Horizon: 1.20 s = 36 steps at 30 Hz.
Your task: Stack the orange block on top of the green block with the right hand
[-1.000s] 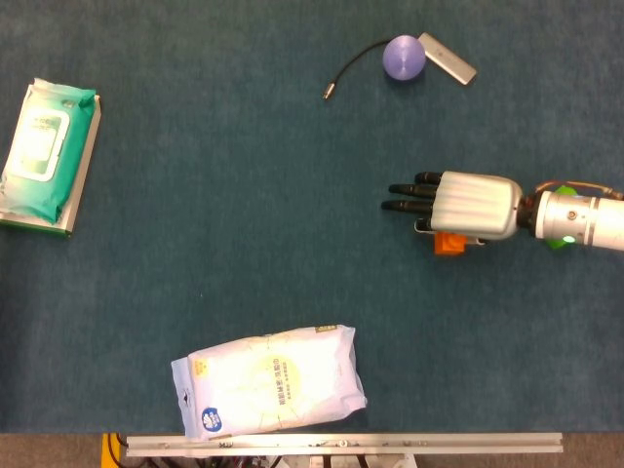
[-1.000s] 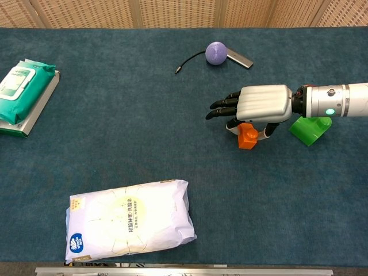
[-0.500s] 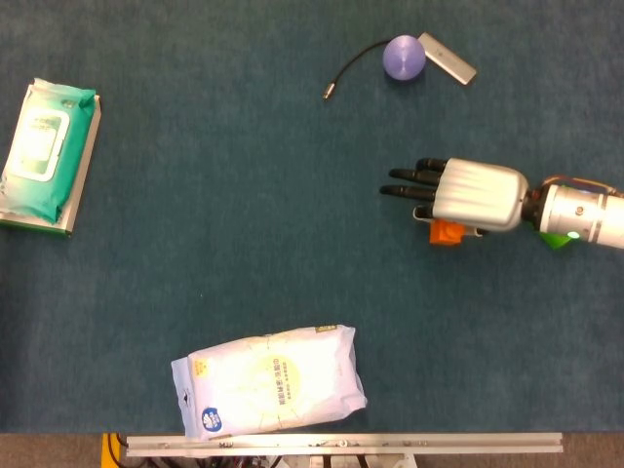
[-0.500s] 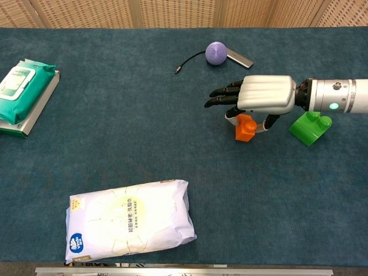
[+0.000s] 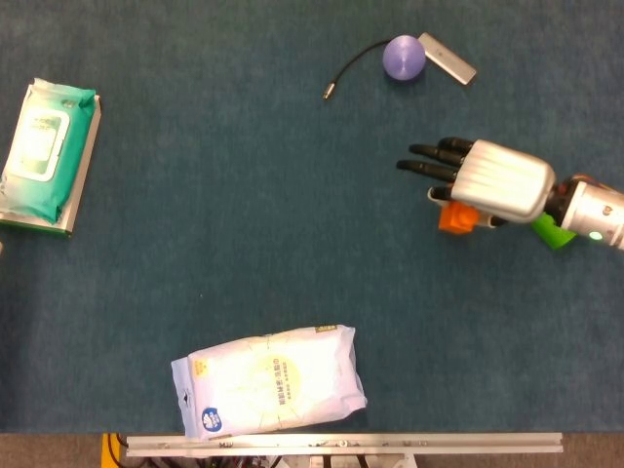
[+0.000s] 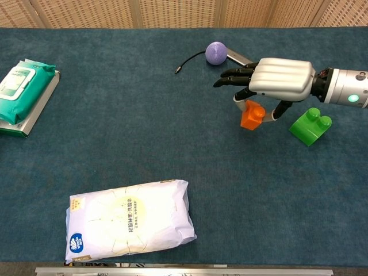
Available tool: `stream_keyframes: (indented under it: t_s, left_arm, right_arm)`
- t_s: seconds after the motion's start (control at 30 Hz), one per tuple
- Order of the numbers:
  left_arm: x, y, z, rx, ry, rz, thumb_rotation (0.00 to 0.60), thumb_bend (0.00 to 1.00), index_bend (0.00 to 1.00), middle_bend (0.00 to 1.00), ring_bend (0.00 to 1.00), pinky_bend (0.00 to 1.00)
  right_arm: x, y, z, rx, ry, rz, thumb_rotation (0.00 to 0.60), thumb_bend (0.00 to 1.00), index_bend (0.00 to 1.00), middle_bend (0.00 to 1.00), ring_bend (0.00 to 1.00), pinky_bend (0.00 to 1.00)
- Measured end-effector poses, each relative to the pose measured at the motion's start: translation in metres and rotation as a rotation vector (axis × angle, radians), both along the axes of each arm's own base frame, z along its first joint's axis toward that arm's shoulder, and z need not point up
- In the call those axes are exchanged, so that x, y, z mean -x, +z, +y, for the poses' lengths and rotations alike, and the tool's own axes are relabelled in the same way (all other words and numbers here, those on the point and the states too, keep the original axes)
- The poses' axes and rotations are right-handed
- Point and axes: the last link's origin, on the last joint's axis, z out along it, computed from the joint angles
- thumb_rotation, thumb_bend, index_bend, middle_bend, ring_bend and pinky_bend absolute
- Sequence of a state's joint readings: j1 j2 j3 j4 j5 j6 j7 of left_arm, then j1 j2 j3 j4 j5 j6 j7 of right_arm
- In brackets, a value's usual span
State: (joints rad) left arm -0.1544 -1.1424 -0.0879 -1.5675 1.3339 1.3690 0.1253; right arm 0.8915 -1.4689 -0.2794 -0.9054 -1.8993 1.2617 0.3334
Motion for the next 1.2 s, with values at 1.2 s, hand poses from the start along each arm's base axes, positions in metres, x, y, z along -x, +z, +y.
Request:
stream_keyframes:
  t_s: [1.2]
  left_arm:
    - [0.001,-0.003,-0.005,0.008,0.000,-0.012,0.600,0.11,0.36,0.38,0.39,0.54]
  right_arm:
    - [0.013,0.031,0.018,0.080,-0.310,0.020,0.600,0.21,0.61,0.09,0.00,0.23]
